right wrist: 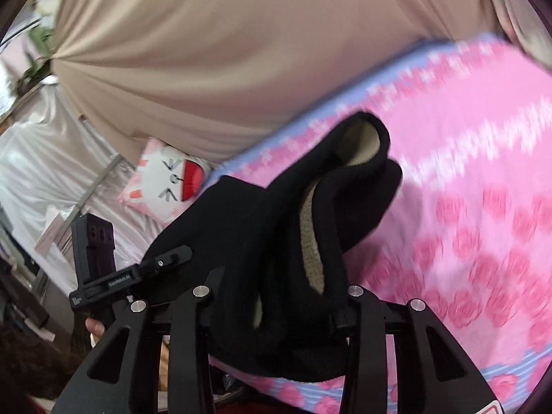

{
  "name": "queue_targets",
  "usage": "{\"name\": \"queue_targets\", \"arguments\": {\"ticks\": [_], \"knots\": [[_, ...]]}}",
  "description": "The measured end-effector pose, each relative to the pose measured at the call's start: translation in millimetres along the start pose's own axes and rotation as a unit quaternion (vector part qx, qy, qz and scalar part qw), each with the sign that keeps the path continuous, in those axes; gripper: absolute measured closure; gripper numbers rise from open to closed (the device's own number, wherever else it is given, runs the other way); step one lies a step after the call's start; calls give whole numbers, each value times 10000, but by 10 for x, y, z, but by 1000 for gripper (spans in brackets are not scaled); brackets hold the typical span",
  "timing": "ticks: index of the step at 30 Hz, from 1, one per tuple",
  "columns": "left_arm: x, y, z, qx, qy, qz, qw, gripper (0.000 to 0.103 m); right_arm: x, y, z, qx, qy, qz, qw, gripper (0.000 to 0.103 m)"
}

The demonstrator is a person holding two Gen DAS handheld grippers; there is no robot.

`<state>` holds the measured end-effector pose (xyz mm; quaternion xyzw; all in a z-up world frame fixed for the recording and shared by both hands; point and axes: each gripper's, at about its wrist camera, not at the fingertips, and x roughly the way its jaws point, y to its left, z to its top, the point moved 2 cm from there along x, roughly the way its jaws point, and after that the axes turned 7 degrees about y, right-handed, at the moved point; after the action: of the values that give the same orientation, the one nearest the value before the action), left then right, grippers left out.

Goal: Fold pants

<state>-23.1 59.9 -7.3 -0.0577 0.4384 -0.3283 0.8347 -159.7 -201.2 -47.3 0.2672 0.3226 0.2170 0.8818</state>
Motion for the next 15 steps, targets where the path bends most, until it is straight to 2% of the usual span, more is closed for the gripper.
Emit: {"name": "queue_targets", "arguments": {"ticks": [3, 6, 9, 14, 15], "knots": [[-415, -179, 207, 339, -483, -189, 9981, 70, -333, 312, 234, -463, -417, 81, 9980, 67], [-757, -409, 405, 744, -1003, -162, 9920, 70, -650, 700, 485, -1084, -888, 94, 9901, 67], [-1125, -653, 628, 1173, -1635, -78, 9795, 70, -934, 1064, 739, -1694, -1399, 101, 9755, 67], [-1579, -959, 1017, 1664, -2662, 148, 9493, 69, -1298, 1475, 1196, -2442, -2182, 160, 9447, 67], [-1649, -1013, 1118, 1748, -2886, 199, 9411, 69, -1319, 1515, 1265, -2519, -2270, 169, 9406, 67]]}}
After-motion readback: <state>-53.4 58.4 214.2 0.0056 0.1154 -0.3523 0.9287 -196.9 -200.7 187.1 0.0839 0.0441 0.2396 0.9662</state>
